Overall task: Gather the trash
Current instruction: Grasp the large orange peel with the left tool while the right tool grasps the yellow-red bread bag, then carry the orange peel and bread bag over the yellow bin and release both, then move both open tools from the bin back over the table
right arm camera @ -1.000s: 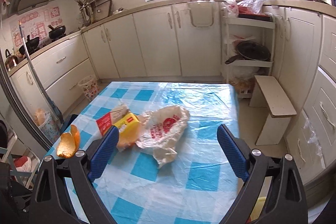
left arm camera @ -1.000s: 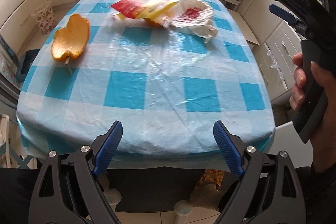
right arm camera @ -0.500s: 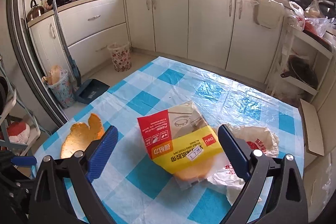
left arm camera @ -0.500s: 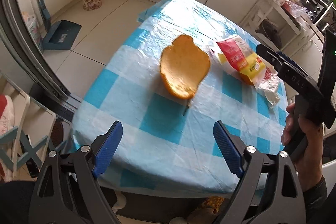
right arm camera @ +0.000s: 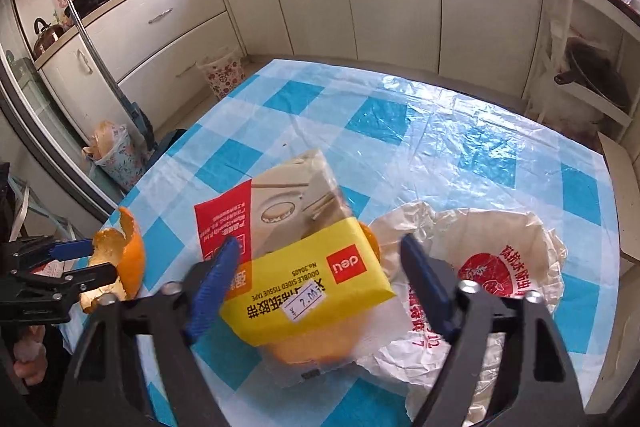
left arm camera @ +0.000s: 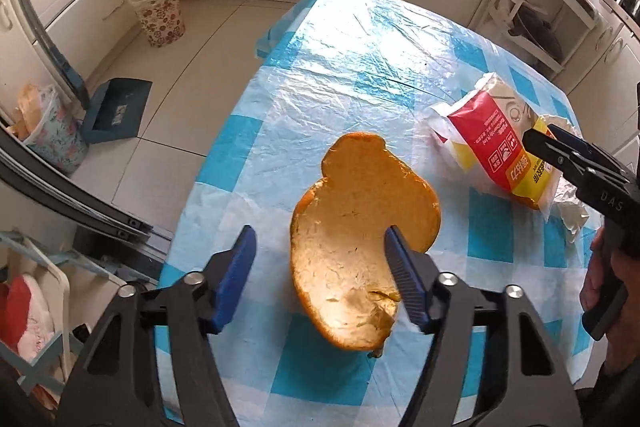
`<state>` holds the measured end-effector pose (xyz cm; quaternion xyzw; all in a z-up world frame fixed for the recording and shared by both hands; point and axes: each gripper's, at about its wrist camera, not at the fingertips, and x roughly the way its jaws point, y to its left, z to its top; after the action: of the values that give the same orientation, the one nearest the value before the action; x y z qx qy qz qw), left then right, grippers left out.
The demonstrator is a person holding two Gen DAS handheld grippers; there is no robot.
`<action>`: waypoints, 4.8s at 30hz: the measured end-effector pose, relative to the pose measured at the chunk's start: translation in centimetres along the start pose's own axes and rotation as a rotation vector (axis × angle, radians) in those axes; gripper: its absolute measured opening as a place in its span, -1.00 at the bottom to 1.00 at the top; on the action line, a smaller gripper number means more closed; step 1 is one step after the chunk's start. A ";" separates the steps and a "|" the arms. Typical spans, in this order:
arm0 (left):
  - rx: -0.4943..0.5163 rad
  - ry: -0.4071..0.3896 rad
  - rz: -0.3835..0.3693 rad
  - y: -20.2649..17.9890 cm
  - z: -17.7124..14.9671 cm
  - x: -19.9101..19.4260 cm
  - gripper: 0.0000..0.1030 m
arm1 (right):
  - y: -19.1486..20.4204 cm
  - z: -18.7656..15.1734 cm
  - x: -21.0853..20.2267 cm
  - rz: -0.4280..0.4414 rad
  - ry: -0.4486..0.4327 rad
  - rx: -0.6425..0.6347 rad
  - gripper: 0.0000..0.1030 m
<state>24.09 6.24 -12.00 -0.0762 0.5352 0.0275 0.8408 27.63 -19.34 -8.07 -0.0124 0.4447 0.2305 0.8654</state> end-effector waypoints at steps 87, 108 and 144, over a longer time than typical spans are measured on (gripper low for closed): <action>0.405 0.152 -0.340 -38.9 -21.1 -1.3 -0.85 | -21.7 -25.3 -25.8 -0.480 -0.013 0.619 0.07; 0.381 0.010 -0.392 -36.1 -20.6 -9.9 0.08 | -17.9 -20.5 -30.9 -0.414 -0.325 0.555 0.37; -0.046 -0.022 -0.190 -12.2 -10.5 -6.2 0.20 | -11.6 -14.0 -19.4 -0.217 -0.180 0.412 0.61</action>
<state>13.61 -7.22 -9.59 -0.1456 0.5155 -0.0391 0.8435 12.02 -40.42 -3.57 0.1371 0.3995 0.0409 0.9055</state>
